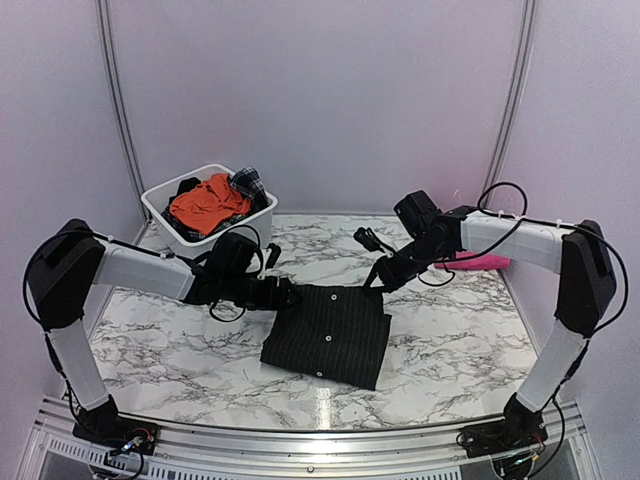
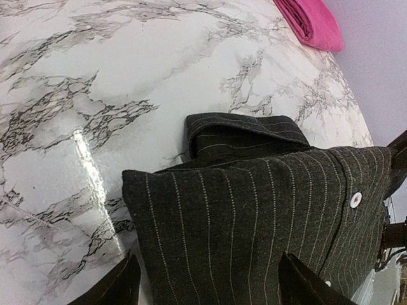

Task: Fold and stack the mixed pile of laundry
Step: Fold the 2/3-rectangle-folded shirt at the center of the board, then smooth out the square-folded shirt at the center of the board.

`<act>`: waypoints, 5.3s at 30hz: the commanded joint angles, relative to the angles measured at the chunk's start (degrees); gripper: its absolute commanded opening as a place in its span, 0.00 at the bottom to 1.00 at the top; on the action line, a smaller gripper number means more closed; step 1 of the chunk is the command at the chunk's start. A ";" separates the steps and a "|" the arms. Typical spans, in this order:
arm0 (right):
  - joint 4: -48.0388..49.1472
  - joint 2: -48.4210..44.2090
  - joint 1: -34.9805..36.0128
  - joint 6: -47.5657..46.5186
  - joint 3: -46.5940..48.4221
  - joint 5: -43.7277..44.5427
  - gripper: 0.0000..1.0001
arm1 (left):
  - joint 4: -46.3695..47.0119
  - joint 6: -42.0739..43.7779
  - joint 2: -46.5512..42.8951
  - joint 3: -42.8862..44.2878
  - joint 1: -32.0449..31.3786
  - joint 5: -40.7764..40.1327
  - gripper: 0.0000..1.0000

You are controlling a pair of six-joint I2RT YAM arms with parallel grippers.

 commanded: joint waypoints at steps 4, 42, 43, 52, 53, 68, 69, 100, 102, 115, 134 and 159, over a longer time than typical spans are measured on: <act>1.84 -0.60 -0.20 1.70 -1.83 -0.21 0.00 | 8.10 -1.55 3.35 3.73 0.27 8.49 0.43; 1.67 15.65 3.53 4.59 6.88 13.97 0.00 | -4.10 5.45 -15.49 -5.63 -0.96 -3.21 0.78; 0.98 14.57 3.55 4.59 6.79 13.83 0.00 | -4.14 5.49 -15.89 -5.80 -1.24 -2.50 0.75; -1.45 7.66 -1.34 7.63 12.29 12.72 0.53 | -1.67 3.62 -8.83 -1.42 -3.32 2.13 0.63; -0.73 6.37 -1.42 8.21 12.25 10.61 0.53 | -1.87 3.90 -6.85 -0.05 -3.30 2.72 0.62; 24.10 12.45 -1.64 24.48 -11.21 -6.77 0.38 | -5.92 -2.83 14.02 13.12 0.73 2.01 0.38; 23.64 13.70 -2.52 23.71 -10.59 -5.83 0.38 | -6.11 -3.20 14.31 12.97 0.70 1.73 0.38; 87.08 22.46 16.53 65.91 -26.93 -29.27 0.66 | -7.01 -8.30 -27.35 -8.10 1.93 -5.30 0.99; 94.47 23.30 17.31 71.60 -27.92 -28.44 0.69 | -7.81 -8.04 -28.69 -9.03 1.96 -6.70 0.99; 76.97 7.21 17.80 66.46 -22.94 -24.65 0.93 | -7.74 -5.83 -31.54 -11.33 0.64 1.35 0.99; 73.41 -1.64 1.33 57.67 -48.07 -27.19 0.96 | 32.15 -29.08 -2.08 -14.66 -12.40 15.81 0.99; 51.97 7.19 -1.34 43.12 -15.83 -23.77 0.95 | 19.89 -19.16 0.10 -4.11 -1.56 6.87 0.99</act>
